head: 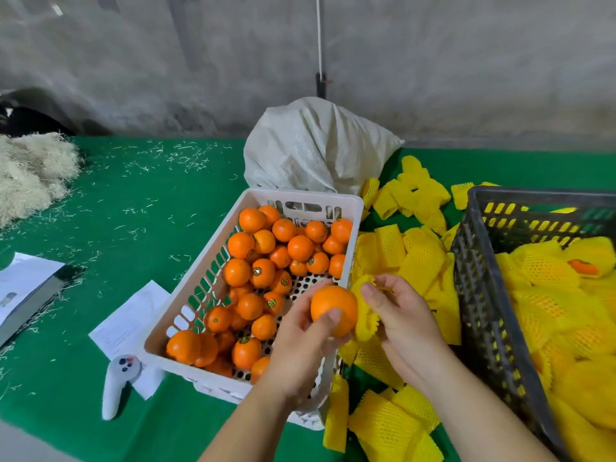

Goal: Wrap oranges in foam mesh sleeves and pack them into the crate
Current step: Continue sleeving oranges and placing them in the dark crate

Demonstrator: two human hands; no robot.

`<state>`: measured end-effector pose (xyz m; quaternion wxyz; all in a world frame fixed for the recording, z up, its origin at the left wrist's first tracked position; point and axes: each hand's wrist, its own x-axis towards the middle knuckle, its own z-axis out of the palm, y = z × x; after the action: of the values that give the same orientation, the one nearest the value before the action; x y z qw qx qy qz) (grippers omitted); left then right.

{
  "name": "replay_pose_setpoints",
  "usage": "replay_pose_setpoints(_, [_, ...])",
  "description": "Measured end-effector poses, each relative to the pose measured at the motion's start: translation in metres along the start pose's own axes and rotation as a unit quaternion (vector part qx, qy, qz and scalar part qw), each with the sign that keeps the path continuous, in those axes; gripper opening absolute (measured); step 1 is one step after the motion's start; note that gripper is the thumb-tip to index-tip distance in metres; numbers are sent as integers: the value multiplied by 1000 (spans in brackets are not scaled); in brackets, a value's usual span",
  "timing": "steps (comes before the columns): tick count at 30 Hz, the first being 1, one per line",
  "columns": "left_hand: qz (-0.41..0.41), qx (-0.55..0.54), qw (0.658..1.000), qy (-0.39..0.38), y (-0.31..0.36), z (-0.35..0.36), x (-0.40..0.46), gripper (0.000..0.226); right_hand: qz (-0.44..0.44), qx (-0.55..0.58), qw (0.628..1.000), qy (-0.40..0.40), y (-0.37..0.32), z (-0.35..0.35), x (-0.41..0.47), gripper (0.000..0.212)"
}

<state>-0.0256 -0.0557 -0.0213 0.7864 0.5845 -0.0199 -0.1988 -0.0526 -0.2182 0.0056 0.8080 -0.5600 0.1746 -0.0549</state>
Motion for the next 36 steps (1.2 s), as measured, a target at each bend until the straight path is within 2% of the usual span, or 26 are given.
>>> replay_pose_setpoints(1, [-25,-64,998,12,-6,3,-2,62,2,16,1000,14,6,3,-8,56])
replay_pose_setpoints(3, [-56,-117,991,20,-11,2,-5,66,2,8,1000,24,15,5,-22,54])
replay_pose_setpoints(5, [-68,-100,993,-6,-10,-2,-6,70,8,-9,1000,2,20,4,-32,45])
replay_pose_setpoints(7, [-90,-83,992,-16,-6,-5,-7,80,4,-15,1000,1,24,0,-35,26])
replay_pose_setpoints(10, [-128,-97,987,0,-2,-5,-13,101,-58,-99,984,133,27,-7,-28,5])
replay_pose_setpoints(12, [-105,-79,991,-23,-4,-4,-16,106,-134,-179,957,187,26,0,-27,12])
replay_pose_setpoints(15, [-31,-18,994,-105,-5,-4,-19,106,-187,-255,934,166,30,13,-27,21])
replay_pose_setpoints(18, [-85,-40,982,-163,-3,-15,-22,113,-187,-309,917,171,32,14,-22,33])
replay_pose_setpoints(20, [-96,-25,976,-193,-4,-17,-24,105,-169,-354,904,168,33,13,-21,32])
replay_pose_setpoints(23, [-48,-1,984,-172,-6,-10,-24,77,-144,-315,927,145,34,8,-22,18])
replay_pose_setpoints(28, [-4,-34,995,-95,-1,3,-31,85,-131,-222,959,121,22,-2,-38,19])
replay_pose_setpoints(31, [35,-12,998,-59,0,5,-35,59,-146,-233,956,103,16,0,-51,18])
replay_pose_setpoints(36, [82,-7,996,-33,2,10,-39,62,-175,-307,933,71,10,3,-66,6])
